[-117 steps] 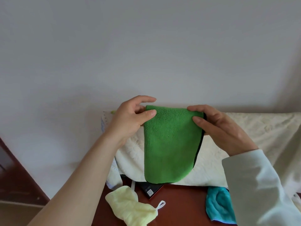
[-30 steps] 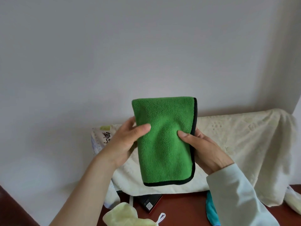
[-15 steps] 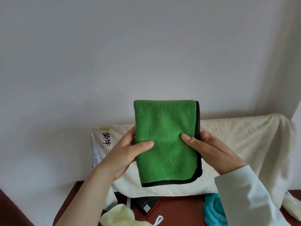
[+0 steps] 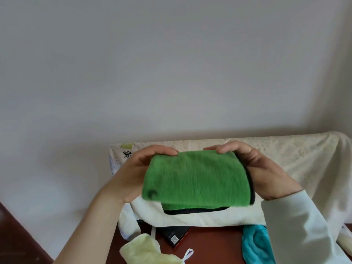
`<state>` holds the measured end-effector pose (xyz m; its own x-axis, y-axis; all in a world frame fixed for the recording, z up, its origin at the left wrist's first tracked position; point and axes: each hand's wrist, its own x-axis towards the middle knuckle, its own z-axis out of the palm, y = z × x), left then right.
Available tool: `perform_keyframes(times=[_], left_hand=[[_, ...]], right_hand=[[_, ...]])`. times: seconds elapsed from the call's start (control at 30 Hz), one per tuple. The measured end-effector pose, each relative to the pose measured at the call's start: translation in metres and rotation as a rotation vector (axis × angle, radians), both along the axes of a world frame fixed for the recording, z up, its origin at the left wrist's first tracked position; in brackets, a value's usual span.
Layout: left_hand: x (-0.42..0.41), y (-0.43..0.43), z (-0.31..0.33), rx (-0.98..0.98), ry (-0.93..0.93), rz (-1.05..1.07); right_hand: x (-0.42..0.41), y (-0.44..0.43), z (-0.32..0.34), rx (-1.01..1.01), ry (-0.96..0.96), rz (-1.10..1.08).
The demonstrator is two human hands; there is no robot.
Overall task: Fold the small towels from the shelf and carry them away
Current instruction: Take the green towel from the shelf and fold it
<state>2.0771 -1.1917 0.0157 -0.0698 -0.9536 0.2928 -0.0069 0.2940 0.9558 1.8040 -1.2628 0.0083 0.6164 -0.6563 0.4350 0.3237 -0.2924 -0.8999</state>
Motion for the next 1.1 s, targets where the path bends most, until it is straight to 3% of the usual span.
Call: perform_keyframes(times=[0.33,0.53,0.7,0.93,1.0,1.1], left_hand=[[0.001,-0.003,0.003,0.049,0.112,-0.052],[0.001,-0.001,0.004,0.098,0.045,-0.076],[0.000,-0.003,0.001,0.064,0.068,-0.086],[-0.007,-0.006,0.004,0.141,0.136,-0.088],[-0.009,-0.007,0.004,0.136,0.106,-0.061],[-0.012,-0.008,0.002,0.112,0.019,-0.038]], right_hand=[[0.006,-0.011,-0.011,0.135,0.021,-0.072],[0.009,-0.006,-0.009,0.280,-0.150,0.017],[0.010,-0.005,-0.007,0.273,-0.184,0.101],[0.007,-0.009,-0.007,0.393,-0.172,0.095],[0.008,-0.008,-0.004,0.392,-0.140,0.133],[0.011,-0.010,-0.007,0.328,-0.032,0.009]])
